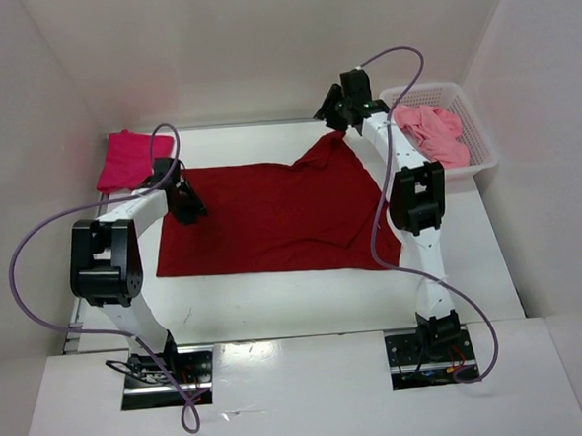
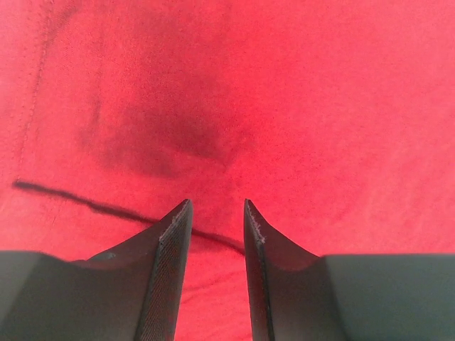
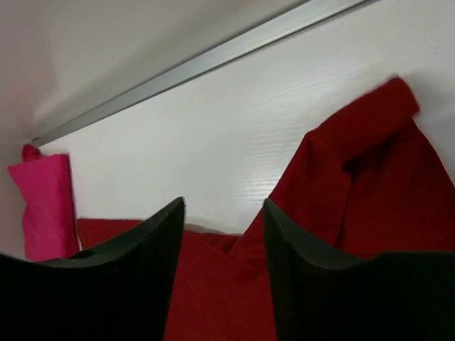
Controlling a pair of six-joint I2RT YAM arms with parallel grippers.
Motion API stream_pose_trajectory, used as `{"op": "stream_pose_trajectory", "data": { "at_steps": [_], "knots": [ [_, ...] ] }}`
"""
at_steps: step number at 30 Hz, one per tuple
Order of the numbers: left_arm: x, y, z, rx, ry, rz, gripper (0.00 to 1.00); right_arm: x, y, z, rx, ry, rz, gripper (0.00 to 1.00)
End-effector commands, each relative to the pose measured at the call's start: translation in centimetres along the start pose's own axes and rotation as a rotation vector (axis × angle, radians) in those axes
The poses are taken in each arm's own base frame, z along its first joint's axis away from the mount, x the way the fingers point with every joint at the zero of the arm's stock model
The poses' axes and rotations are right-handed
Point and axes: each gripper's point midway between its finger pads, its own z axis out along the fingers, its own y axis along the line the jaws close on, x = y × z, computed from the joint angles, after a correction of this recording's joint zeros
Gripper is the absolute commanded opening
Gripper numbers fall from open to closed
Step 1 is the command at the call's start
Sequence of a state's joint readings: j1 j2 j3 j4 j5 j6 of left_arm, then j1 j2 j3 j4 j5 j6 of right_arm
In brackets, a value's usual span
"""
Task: Fold and stack the t-shirts
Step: Grap the side of the flattened tshirt furthest away from the robot with both arms
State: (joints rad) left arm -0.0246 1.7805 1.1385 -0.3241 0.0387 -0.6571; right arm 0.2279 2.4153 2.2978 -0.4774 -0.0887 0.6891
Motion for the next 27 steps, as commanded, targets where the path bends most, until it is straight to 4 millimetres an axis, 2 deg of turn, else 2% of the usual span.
{"op": "stream_pose_trajectory", "data": {
  "at_steps": [1,2,3,4,5,6,8,10,11,12,15,18,22,23,27],
  "knots": [
    [-1.0,-0.4,-1.9,0.019,-0.05,0.018,0.43,0.6,1.3,-1.2,-0.012,0.02,-0.032,0.5],
    [-0.9,-0.5,-1.9,0.026,-0.045,0.018,0.43,-0.4,2.1,-2.8,-0.023,-0.007,-0.045,0.45],
    [-1.1,-0.7,-2.2,0.031,-0.052,0.019,0.43,1.6,1.1,-2.9,0.004,0.038,-0.065,0.38],
    [-1.1,-0.7,-2.2,0.031,-0.052,0.019,0.43,1.7,0.6,-3.4,0.02,0.031,-0.074,0.26],
    [-0.7,-0.4,-2.0,0.026,-0.044,0.018,0.43,1.0,1.2,-4.8,0.011,0.005,-0.076,0.17],
    [-0.7,-0.4,-2.0,0.026,-0.043,0.018,0.43,3.2,-0.9,-4.5,0.05,0.051,-0.082,0.09],
    [-0.4,-0.4,-1.9,0.034,-0.036,0.018,0.43,4.4,-2.3,-4.3,0.075,0.067,-0.09,0.03],
    [-0.4,-0.4,-1.9,0.034,-0.036,0.018,0.43,6.0,-3.4,-3.7,0.086,0.112,-0.096,0.05],
    [-0.4,-0.4,-1.9,0.034,-0.036,0.018,0.43,6.6,-3.8,-3.3,0.084,0.125,-0.095,0.17],
    [-0.4,-0.4,-1.9,0.034,-0.036,0.018,0.43,7.2,-4.1,-2.6,0.083,0.138,-0.094,0.25],
    [0.0,-0.1,-1.7,0.029,-0.029,0.027,0.43,8.2,-5.0,-1.2,0.093,0.163,-0.091,0.35],
    [0.1,0.0,-1.9,0.029,-0.029,0.027,0.43,9.0,-5.6,0.1,0.103,0.187,-0.068,0.4],
    [0.5,-0.3,-2.1,0.048,-0.016,0.027,0.43,8.7,-5.3,1.1,0.091,0.172,-0.061,0.48],
    [0.9,0.0,-2.0,0.043,-0.009,0.027,0.43,9.6,-6.2,1.8,0.112,0.197,-0.058,0.48],
    [0.9,0.0,-2.0,0.043,-0.009,0.027,0.43,10.0,-6.1,2.6,0.103,0.215,-0.044,0.48]
  ]
}}
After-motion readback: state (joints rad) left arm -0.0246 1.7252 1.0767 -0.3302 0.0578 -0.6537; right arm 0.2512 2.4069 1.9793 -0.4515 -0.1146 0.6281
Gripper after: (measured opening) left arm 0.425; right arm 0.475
